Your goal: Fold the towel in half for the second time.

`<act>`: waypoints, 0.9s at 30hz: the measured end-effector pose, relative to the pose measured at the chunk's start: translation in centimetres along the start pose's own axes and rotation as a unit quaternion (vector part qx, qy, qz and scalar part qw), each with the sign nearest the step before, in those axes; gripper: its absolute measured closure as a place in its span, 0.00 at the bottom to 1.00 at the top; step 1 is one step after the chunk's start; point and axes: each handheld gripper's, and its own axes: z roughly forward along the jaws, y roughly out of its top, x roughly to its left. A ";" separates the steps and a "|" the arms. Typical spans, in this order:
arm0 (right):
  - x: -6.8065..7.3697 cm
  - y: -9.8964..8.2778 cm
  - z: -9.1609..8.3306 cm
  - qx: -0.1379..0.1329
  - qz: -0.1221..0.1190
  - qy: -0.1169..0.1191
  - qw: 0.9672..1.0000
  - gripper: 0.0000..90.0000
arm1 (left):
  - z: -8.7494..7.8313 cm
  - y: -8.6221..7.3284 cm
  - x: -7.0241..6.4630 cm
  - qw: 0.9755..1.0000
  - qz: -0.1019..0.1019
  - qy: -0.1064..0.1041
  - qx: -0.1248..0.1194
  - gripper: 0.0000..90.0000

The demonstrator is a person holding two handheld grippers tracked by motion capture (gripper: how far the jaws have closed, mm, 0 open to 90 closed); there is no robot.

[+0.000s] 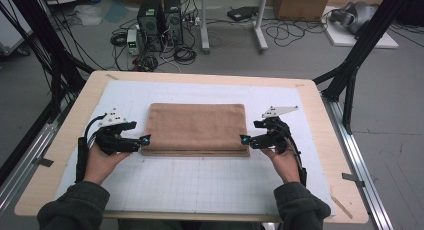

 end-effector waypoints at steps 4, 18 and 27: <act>0.0 -0.8 -0.9 -0.009 0.001 -0.003 1.000 0.17 | -0.8 -0.8 0.0 1.000 -0.004 0.001 -0.007 0.27; 0.6 -3.5 -2.8 -0.013 0.003 -0.009 1.000 0.16 | -3.1 -3.6 0.1 1.000 -0.022 0.007 -0.015 0.28; 0.9 -5.0 -3.9 -0.015 0.007 -0.014 1.000 0.15 | -4.0 -4.7 -0.3 1.000 -0.022 0.006 -0.015 0.27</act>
